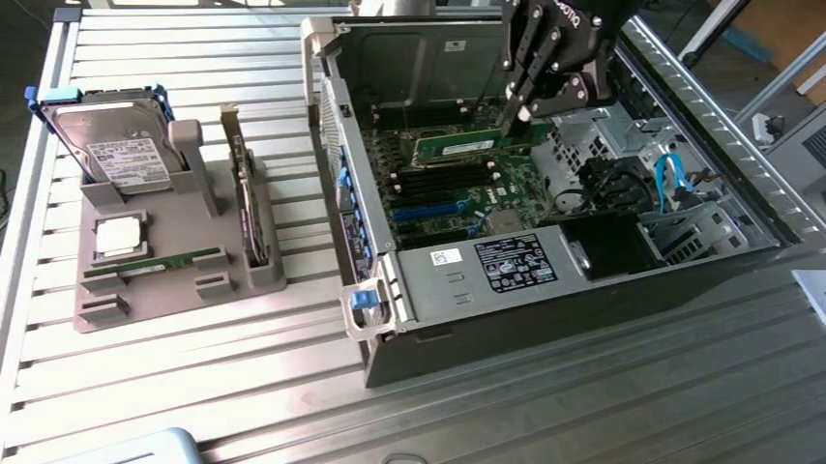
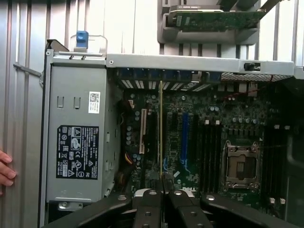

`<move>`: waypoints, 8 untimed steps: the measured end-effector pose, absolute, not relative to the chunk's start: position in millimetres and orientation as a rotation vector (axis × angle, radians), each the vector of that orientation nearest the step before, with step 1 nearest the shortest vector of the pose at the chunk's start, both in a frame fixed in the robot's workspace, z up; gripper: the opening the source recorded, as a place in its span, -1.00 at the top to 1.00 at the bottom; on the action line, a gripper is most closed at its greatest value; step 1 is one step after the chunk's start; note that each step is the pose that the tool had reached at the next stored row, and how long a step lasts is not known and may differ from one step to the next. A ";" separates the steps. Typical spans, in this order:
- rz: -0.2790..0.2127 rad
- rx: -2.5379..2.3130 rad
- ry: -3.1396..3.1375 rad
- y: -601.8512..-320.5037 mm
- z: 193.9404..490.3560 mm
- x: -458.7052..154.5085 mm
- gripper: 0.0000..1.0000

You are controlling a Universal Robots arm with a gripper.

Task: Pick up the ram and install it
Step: 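Pick up the ram and move it above insertion slot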

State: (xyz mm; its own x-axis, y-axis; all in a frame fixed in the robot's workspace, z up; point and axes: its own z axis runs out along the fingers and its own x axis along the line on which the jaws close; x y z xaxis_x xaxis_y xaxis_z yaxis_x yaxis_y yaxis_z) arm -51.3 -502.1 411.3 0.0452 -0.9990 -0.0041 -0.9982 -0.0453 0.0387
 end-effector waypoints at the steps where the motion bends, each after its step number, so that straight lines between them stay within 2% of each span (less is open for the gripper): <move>1: -0.046 2.253 -2.153 -502.2 411.3 -49.1 0.76; 8: -0.046 2.254 -2.152 -503.3 411.3 -25.2 0.76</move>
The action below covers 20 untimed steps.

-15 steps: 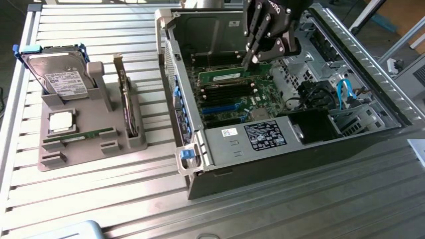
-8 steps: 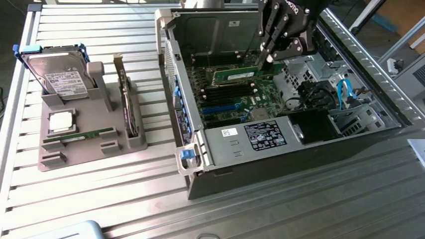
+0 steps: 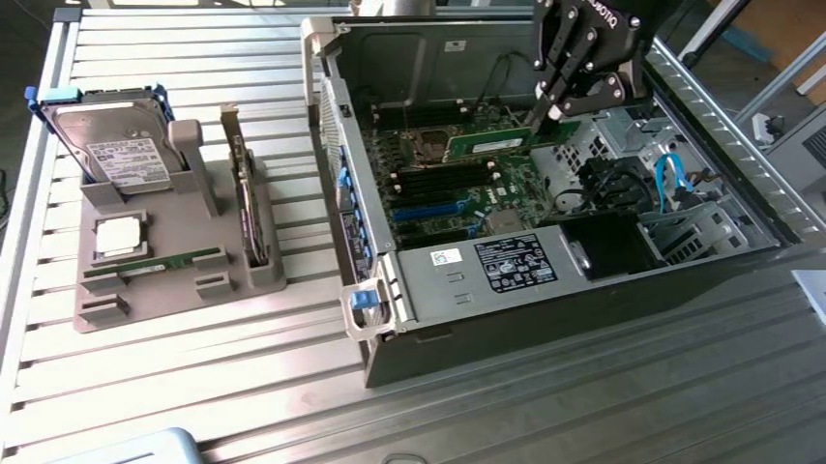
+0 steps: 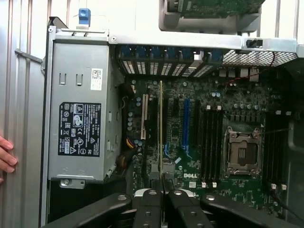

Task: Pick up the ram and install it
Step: 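Pick up the ram and move it above insertion slot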

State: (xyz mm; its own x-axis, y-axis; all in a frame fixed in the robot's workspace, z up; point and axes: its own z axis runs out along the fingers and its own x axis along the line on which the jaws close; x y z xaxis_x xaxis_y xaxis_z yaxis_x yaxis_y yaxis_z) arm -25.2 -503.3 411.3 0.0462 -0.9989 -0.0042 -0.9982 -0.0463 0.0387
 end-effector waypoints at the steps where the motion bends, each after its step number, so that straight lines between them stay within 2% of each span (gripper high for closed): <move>1: -0.046 2.254 -2.152 -503.3 411.3 -24.7 0.76; 7: -0.046 2.254 -2.152 -503.3 411.3 -24.6 0.76; 11: -0.023 2.266 -2.160 -503.3 411.3 -24.6 0.76; 20: -0.023 2.266 -2.160 -503.3 411.3 -24.7 0.76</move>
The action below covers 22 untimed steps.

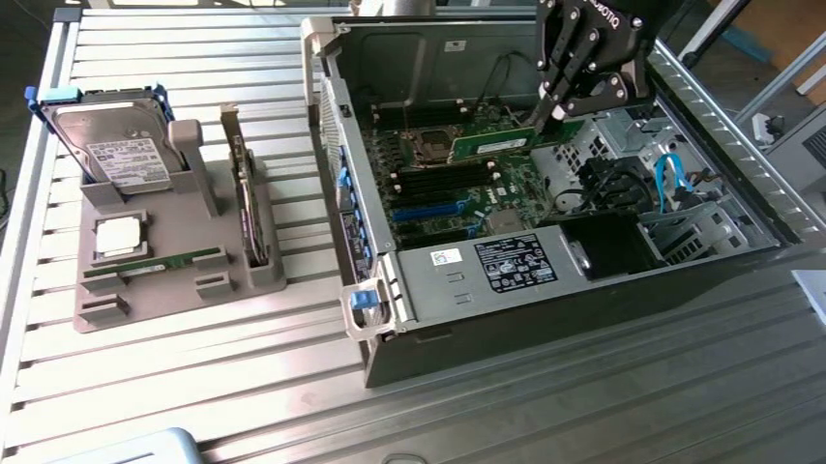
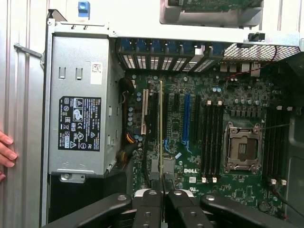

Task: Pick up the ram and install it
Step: 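Pick up the ram and move it above insertion slot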

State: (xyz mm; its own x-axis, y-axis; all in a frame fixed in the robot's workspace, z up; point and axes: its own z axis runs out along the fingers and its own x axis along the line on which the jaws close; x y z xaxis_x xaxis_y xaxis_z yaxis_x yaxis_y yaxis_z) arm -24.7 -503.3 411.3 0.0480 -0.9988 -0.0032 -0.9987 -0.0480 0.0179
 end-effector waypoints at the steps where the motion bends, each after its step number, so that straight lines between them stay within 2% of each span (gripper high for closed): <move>1: -0.023 2.266 -2.160 -503.1 411.2 -24.7 0.76; 22: -0.023 2.266 -2.160 -422.5 396.1 -24.7 0.76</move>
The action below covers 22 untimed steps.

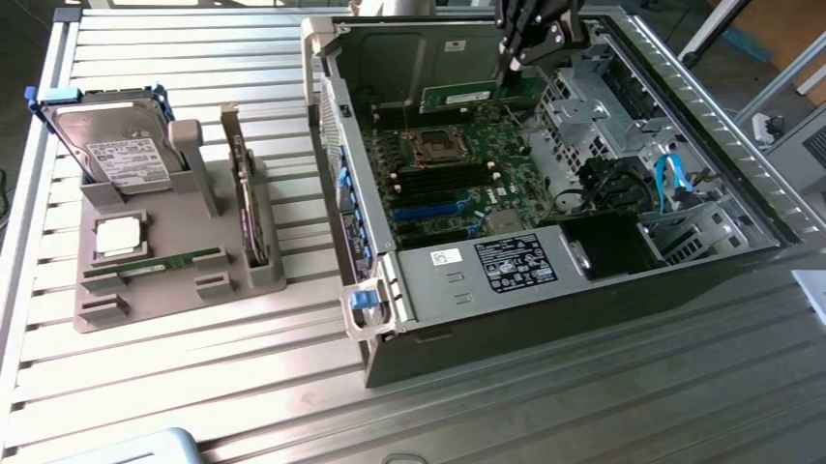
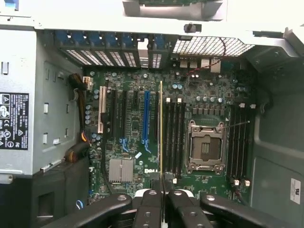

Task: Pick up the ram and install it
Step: 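Pick up the ram and move it above insertion slot, then insert the ram into the slot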

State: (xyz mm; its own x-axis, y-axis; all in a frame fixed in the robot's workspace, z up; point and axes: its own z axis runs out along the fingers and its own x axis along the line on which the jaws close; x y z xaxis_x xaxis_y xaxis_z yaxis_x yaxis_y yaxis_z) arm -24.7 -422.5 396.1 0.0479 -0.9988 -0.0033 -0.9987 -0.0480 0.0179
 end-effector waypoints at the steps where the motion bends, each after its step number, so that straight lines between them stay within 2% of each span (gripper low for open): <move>1: -0.023 2.266 -2.160 -415.7 394.6 -24.7 0.76; 15: -0.024 2.267 -2.161 -413.3 393.5 -24.7 0.76; 22: -0.024 2.267 -2.161 -413.3 382.1 -24.6 0.76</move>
State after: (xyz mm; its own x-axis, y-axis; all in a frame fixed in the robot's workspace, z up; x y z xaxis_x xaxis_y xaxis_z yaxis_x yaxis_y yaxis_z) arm -24.6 -413.3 382.1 0.0480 -0.9988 -0.0044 -0.9987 -0.0481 0.0178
